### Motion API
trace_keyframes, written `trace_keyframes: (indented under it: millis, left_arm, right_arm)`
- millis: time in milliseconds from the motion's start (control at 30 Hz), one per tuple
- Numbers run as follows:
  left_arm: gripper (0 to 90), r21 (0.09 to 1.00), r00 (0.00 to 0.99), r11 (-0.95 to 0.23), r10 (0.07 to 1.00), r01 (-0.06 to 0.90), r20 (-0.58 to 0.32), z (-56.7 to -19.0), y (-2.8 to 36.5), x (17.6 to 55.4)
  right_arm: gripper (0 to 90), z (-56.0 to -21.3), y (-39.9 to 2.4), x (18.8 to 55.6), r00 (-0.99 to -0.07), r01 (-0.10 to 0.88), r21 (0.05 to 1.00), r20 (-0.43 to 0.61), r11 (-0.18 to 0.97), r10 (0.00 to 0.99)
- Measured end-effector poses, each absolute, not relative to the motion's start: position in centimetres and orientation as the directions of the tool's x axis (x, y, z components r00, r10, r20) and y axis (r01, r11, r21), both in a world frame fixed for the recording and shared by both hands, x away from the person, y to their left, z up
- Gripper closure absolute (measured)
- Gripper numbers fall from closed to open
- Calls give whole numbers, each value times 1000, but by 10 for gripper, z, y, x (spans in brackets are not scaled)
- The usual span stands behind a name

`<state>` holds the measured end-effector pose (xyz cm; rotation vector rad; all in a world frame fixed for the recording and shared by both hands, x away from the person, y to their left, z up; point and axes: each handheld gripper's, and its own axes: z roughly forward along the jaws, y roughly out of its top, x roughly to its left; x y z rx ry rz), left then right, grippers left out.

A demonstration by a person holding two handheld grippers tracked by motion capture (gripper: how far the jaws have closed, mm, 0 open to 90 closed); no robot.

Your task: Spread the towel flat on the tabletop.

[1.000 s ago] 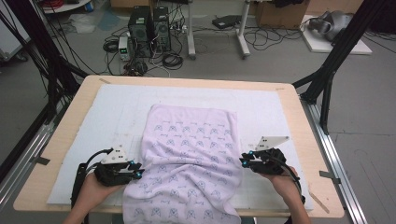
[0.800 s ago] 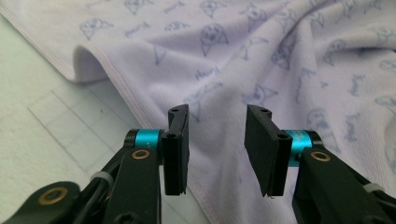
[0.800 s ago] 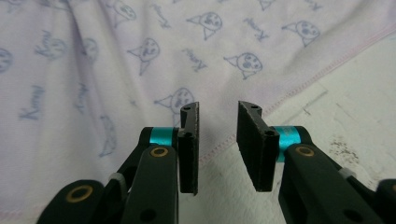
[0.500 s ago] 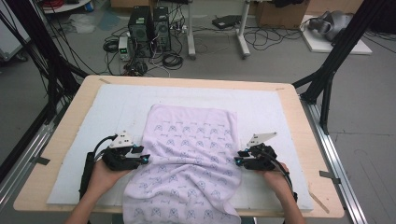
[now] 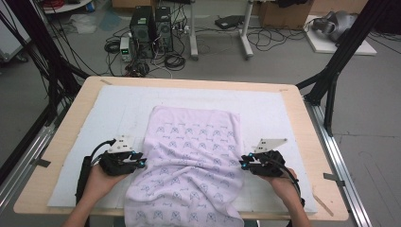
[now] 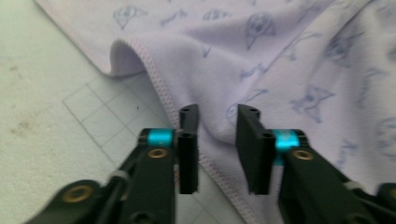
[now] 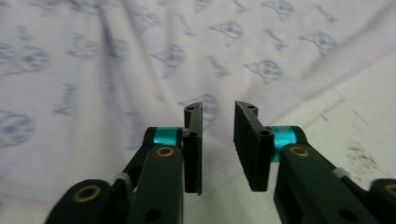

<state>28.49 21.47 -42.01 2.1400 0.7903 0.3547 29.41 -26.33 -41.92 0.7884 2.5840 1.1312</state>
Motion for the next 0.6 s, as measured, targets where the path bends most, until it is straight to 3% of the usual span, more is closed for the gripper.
trace_keyframes:
  millis: [200,267,333,400,467,600]
  left_arm:
    - [564,735,800,-545,601,404,6,-430,203,282]
    - [626,721,803,-554,597,416,-4,-436,201,285]
    - [755,721,808,-562,589,407,3,-439,199,285]
    - [866,726,807,-559,591,401,9,-437,199,285]
    - [888,733,801,-551,598,399,14,-435,199,287]
    - [895,755,777,-522,629,397,26,-426,200,295]
  right_arm:
    - [557,-418,-246,269,-899,313,746,33,588,437]
    - [554,-421,-239,264,-913,295,729,25,617,407]
    - [610,-426,-232,264,-921,292,705,25,646,389]
    - [756,-432,-226,266,-932,281,672,21,685,362]
    - [845,-434,-222,268,-942,249,651,-7,717,334]
    - [853,-420,-228,285,-908,274,662,-60,697,415]
